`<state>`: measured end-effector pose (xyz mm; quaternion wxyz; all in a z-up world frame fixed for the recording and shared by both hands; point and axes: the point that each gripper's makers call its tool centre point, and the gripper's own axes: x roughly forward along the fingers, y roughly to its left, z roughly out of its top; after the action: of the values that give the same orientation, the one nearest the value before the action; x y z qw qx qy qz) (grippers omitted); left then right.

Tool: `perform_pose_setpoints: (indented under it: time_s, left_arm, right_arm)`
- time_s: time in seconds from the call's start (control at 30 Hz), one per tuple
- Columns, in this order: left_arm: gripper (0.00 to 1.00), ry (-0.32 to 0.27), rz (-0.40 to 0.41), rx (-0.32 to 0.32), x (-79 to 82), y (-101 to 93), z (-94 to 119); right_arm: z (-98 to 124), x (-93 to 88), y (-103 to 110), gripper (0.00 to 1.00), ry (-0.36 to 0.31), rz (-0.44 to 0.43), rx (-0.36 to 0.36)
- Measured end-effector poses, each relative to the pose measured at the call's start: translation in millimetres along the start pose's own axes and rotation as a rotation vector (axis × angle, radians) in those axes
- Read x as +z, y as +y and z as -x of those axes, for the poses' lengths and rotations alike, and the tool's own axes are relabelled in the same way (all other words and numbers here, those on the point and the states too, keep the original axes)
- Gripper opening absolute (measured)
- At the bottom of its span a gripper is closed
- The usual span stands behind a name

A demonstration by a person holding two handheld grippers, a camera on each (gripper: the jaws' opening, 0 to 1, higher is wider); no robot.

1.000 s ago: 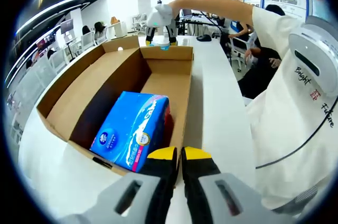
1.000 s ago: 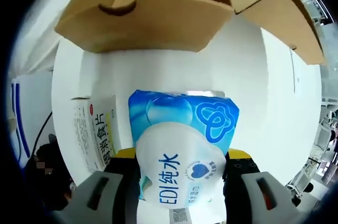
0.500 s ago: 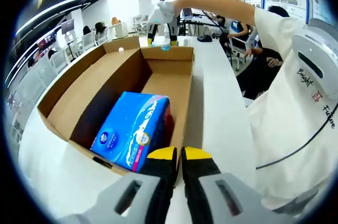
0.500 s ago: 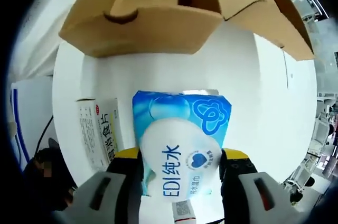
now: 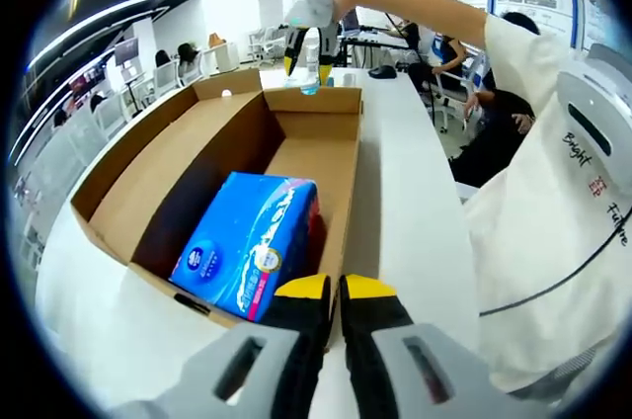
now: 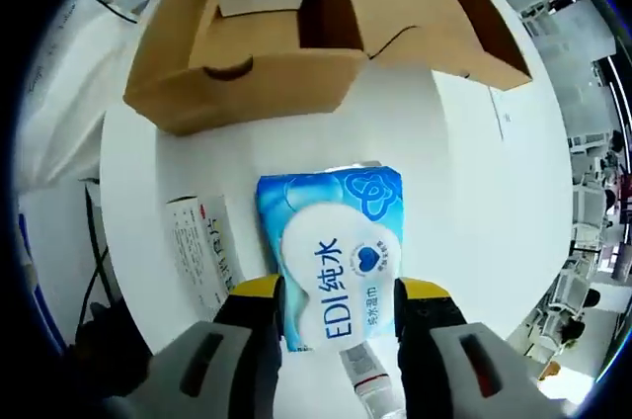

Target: Operate the shoe box by opening the lid, removing the specified soft item, and placing it in the target area until the item is outside and the box remains undamaged.

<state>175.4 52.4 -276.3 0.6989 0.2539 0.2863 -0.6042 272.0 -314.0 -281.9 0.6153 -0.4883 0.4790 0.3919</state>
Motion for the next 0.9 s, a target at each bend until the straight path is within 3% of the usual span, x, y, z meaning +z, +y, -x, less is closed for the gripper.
perform_pose_setpoints:
  time_s: [0.13, 0.3, 0.37, 0.43, 0.5, 0.53, 0.57, 0.73, 0.87, 0.9]
  left_arm:
    - [0.04, -0.012, 0.003, -0.006, 0.3, 0.0, 1]
    - [0.04, -0.026, 0.001, 0.012, 0.4, -0.3, 1]
    - [0.04, -0.025, 0.002, 0.014, 0.4, -0.2, 0]
    - [0.04, -0.028, -0.004, 0.016, 0.3, -0.5, 0]
    - [0.03, -0.036, -0.07, 0.015, 1.3, -1.1, 0]
    - [0.03, -0.043, -0.059, 0.016, -0.1, -1.9, 1]
    - [0.03, -0.05, -0.103, 0.014, 0.8, -2.6, 0]
    - [0.04, -0.086, -0.087, 0.022, 1.2, -2.0, 2]
    - [0.04, -0.085, -0.081, 0.019, 2.1, -1.6, 2]
    - [0.04, -0.084, -0.085, 0.018, 2.2, -1.4, 2]
  right_arm:
    - [0, 0.0, 0, 0.41, -0.041, -0.054, -0.018]
    - [8, 11.3, -5, 0.4, -0.197, -0.16, -0.046]
    - [11, 13.3, -2, 0.39, -0.222, -0.185, -0.045]
    - [19, 24.7, -15, 0.36, -0.316, -0.238, -0.136]
    - [22, 31.2, -18, 0.35, -0.368, -0.25, -0.161]
    - [23, 40.5, -17, 0.36, -0.433, -0.266, -0.168]
    - [24, 44.4, -15, 0.36, -0.462, -0.283, -0.168]
    - [34, 59.5, -24, 0.37, -0.632, -0.385, -0.242]
    - [51, 69.2, -31, 0.37, -0.813, -0.5, -0.279]
    - [57, 72.7, -32, 0.38, -0.885, -0.534, -0.282]
